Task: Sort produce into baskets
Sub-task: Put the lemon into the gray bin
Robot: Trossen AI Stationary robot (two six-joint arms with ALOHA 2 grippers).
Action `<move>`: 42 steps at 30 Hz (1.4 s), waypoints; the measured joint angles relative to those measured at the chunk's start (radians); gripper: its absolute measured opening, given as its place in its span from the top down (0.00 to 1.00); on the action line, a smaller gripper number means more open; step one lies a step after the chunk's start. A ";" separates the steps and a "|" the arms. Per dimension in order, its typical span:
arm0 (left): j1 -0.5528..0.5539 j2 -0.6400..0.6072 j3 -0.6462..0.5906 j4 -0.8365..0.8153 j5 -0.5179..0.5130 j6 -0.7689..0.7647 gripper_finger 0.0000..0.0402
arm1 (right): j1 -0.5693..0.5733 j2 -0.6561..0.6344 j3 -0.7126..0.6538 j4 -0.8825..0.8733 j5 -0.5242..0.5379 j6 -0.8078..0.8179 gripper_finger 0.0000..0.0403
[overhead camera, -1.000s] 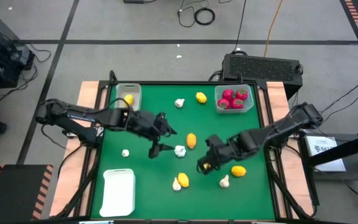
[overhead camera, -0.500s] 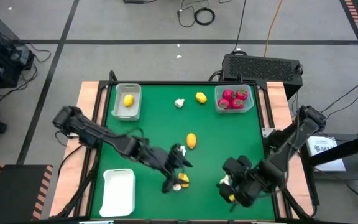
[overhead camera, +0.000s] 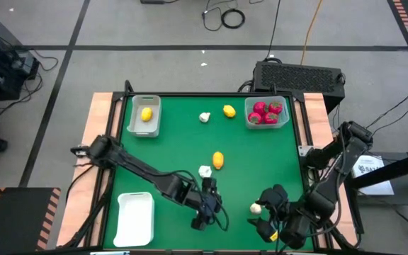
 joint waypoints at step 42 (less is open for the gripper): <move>0.034 0.164 -0.005 -0.068 0.047 0.083 0.19 | -0.014 0.000 0.000 -0.023 0.022 -0.027 0.11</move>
